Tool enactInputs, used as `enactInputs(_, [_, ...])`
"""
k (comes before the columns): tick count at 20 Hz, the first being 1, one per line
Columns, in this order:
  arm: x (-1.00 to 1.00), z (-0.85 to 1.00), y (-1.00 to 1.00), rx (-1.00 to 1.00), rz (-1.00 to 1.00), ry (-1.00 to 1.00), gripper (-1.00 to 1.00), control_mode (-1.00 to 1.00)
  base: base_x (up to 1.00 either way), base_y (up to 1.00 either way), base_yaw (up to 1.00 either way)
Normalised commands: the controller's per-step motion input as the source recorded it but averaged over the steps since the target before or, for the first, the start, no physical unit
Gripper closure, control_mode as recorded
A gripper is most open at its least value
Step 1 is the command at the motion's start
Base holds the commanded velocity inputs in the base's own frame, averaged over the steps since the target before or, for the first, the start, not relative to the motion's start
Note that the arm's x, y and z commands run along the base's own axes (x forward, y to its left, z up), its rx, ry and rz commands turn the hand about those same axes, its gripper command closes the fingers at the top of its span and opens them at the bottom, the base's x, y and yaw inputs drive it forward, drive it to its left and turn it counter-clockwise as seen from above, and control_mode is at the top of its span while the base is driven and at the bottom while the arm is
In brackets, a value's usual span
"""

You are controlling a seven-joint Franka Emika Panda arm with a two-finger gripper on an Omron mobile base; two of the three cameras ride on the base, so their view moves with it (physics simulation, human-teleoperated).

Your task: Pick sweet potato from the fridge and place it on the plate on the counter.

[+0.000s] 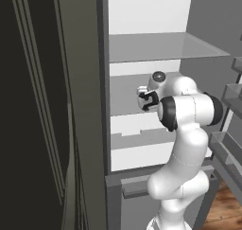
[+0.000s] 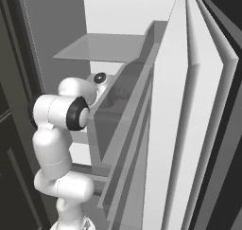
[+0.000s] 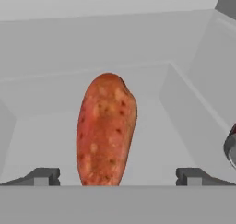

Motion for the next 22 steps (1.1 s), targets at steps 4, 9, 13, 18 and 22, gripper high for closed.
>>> enactInputs(4, [0.00, -0.28, 0.00, 0.00, -0.01, 0.09, -1.00, -1.00, 0.00, 0.00, 0.00])
enactInputs(9, [0.03, -0.14, 0.01, 0.00, 0.00, 0.05, -1.00, -1.00, 0.00, 0.00, 0.00])
enactInputs(13, [0.03, 0.00, 0.02, 0.00, 0.00, 0.01, -1.00, -1.00, 0.00, 0.00, 0.00])
enactInputs(18, [0.04, 0.00, 0.00, 0.00, 0.00, 0.00, -1.00, -1.00, 0.00, 0.00, 0.00])
enactInputs(22, [0.10, 0.00, 0.00, 0.00, 0.00, 0.00, -1.00, -1.00, 0.00, 0.00, 0.00])
